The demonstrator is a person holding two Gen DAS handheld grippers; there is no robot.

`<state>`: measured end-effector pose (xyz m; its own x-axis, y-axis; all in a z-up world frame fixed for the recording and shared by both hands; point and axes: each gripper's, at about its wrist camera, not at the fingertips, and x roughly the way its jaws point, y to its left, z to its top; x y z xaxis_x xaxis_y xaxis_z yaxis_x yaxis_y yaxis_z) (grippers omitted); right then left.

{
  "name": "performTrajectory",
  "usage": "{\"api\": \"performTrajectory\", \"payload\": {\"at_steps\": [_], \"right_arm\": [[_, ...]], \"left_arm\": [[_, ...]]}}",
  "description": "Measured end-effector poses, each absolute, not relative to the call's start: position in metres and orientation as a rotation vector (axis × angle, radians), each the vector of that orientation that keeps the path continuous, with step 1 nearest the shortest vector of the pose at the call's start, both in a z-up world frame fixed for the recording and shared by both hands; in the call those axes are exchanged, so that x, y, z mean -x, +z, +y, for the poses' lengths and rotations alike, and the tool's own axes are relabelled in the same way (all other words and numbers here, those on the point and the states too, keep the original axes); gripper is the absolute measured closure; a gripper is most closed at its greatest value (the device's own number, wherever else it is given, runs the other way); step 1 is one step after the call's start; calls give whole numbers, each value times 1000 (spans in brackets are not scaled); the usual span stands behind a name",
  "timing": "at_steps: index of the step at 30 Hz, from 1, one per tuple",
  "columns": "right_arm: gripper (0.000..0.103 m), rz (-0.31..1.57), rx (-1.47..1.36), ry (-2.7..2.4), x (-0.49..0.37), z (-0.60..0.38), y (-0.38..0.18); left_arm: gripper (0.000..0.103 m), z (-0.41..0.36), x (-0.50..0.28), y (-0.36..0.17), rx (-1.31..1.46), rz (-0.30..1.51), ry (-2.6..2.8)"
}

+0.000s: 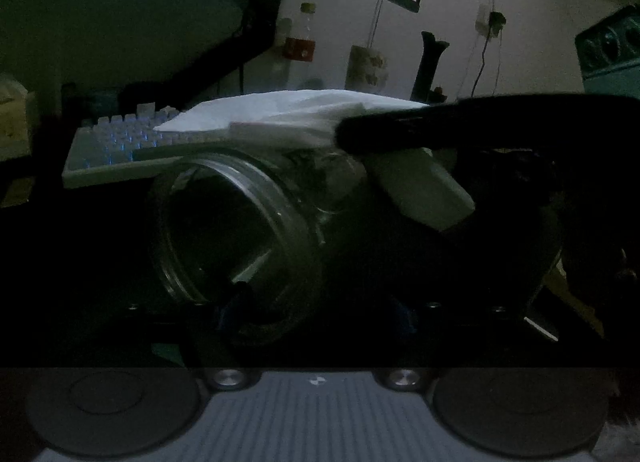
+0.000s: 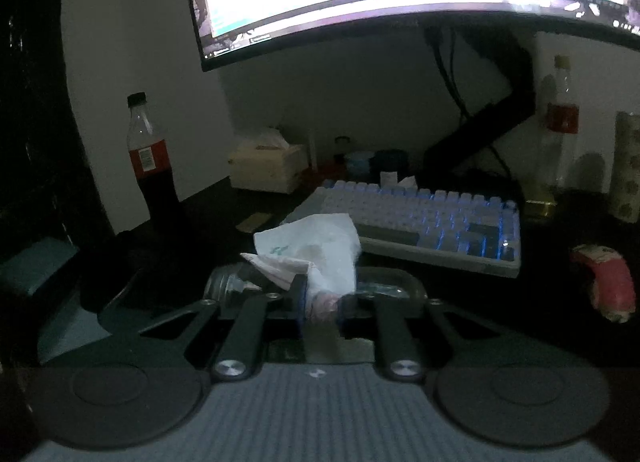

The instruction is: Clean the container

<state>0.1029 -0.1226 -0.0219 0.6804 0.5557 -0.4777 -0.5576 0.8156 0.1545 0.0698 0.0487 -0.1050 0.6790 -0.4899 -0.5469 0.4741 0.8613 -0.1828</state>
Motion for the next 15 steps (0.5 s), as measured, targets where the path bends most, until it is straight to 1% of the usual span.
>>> {"api": "performTrajectory", "payload": {"at_steps": [2,4,5,6,8,9,10,15], "right_arm": [[81,545,-14,638,-106,-121,-24],[71,544,-7,654,-106,-120,-26],[69,542,-5,659,-106,-120,-27],[64,536,-8,655,-107,-121,-26],[52,523,-12,646,-108,-125,-24],[40,517,-14,641,-108,-126,-23],[31,511,-16,637,-109,-128,-22],[25,493,-51,637,-110,-141,-15]], "left_arm": [[33,49,-70,-106,27,620,-545],[33,50,-70,-106,28,618,-550],[33,50,-70,-106,30,618,-551],[33,51,-70,-106,33,617,-551],[33,52,-70,-106,35,618,-552],[33,52,-70,-106,35,618,-552],[33,52,-70,-106,34,618,-552],[33,46,-68,-104,41,619,-538]]}}
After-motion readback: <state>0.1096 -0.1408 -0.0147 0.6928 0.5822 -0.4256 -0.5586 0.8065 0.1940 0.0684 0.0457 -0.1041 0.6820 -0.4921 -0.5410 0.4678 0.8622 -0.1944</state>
